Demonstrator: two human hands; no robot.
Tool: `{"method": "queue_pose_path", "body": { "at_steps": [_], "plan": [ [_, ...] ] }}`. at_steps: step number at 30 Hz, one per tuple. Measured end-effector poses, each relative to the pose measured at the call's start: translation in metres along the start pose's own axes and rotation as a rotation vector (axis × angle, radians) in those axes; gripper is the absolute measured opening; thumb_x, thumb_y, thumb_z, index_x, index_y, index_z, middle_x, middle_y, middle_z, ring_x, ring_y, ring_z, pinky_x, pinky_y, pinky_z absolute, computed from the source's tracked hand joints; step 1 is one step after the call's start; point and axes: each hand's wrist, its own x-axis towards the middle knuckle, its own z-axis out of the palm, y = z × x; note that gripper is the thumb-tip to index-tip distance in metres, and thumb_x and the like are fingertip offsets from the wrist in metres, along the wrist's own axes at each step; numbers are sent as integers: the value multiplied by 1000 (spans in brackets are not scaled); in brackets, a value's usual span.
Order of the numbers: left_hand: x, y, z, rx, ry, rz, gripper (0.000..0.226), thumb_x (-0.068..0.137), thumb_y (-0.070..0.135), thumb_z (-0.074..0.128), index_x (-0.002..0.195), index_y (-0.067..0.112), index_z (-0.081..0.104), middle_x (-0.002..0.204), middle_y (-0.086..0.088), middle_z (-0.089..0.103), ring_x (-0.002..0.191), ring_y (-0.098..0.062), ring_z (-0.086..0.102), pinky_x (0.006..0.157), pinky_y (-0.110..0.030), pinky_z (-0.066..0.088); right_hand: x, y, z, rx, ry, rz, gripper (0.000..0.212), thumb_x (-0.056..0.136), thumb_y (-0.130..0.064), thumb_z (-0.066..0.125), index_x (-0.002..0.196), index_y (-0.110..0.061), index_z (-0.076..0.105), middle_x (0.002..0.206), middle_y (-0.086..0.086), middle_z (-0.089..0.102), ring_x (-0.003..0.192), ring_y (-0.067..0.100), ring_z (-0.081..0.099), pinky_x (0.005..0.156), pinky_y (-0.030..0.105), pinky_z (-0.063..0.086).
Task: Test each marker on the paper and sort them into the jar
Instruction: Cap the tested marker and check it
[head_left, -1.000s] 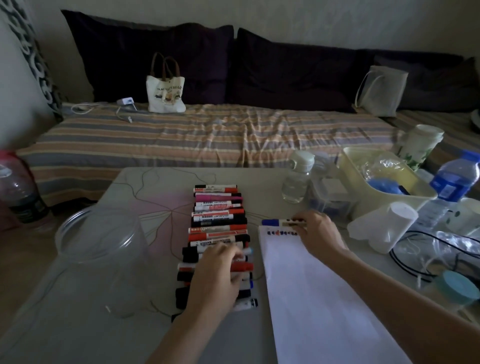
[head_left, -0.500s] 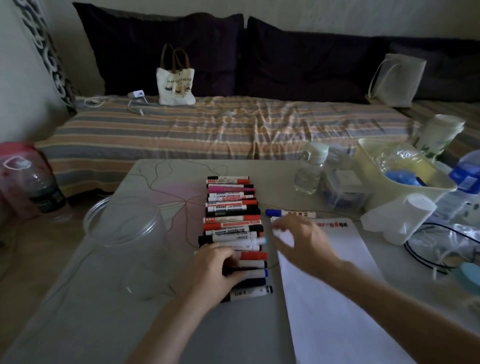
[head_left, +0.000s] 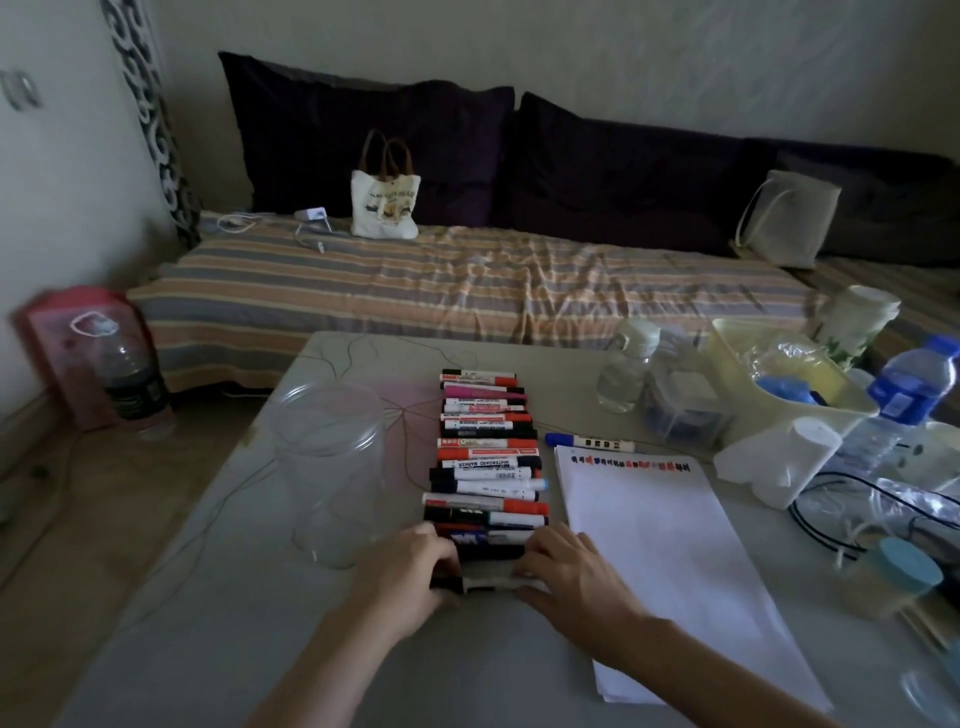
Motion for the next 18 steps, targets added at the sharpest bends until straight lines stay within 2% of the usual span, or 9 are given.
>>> {"method": "queue_pose_path", "body": {
  "at_steps": [2, 3, 5, 8, 11, 13, 16, 18],
  "plan": [
    [-1, 0, -1, -202, 62, 2, 11, 79, 31, 75, 84, 33, 65, 96, 15, 58, 92, -5, 57, 80, -31, 49, -3, -2, -13, 41, -21, 67, 18, 95, -40, 54, 107, -26, 59, 112, -7, 60, 101, 13, 57, 88, 27, 44],
    [-2, 1, -2, -350, 93, -4, 11, 79, 30, 76, 82, 32, 66, 92, 17, 61, 87, -1, 59, 79, -27, 49, -7, -3, -23, 102, -44, 100, 16, 99, -38, 49, 109, -27, 54, 113, -7, 61, 99, 12, 58, 87, 27, 45],
    [-5, 8, -7, -572, 129, -14, 9, 81, 24, 76, 85, 29, 70, 85, 20, 67, 78, 3, 62, 73, -17, 47, -14, -7, -44, 221, -112, 116, 11, 101, -36, 44, 110, -29, 46, 108, -7, 63, 84, 12, 61, 75, 26, 50],
    [-3, 27, -10, -809, 114, -34, 13, 81, 12, 76, 85, 24, 72, 80, 10, 72, 69, -6, 65, 67, -17, 50, -23, -15, -70, 292, -163, 149, 11, 100, -32, 44, 112, -32, 46, 98, -10, 62, 74, 13, 58, 65, 27, 48],
    [7, 51, -8, -925, 125, -32, 18, 78, 11, 78, 84, 27, 73, 82, 6, 73, 79, -12, 69, 75, -23, 54, -22, -14, -78, 289, -74, 196, 19, 100, -39, 45, 116, -33, 53, 98, -12, 62, 81, 11, 59, 70, 30, 50],
    [13, 65, -5, -1071, 157, -89, 15, 78, 11, 78, 85, 25, 74, 87, 5, 75, 87, -14, 70, 81, -26, 55, -22, -10, -78, 336, -8, 239, 20, 101, -37, 46, 113, -29, 59, 92, -10, 63, 80, 10, 60, 72, 33, 51],
    [23, 84, -4, -1409, 91, -158, 12, 81, 17, 70, 92, 18, 75, 97, -3, 76, 96, -17, 70, 88, -29, 52, -20, -1, -80, 446, 42, 335, 16, 101, -30, 47, 99, -27, 62, 77, -7, 62, 62, 4, 55, 58, 23, 45],
    [29, 96, -2, -1612, 6, -168, 20, 90, 17, 59, 106, 9, 69, 109, -6, 73, 104, -15, 68, 91, -30, 50, -21, 1, -79, 507, 76, 366, 19, 101, -29, 47, 93, -25, 64, 72, -4, 61, 59, 9, 53, 57, 27, 45]
  ]
}}
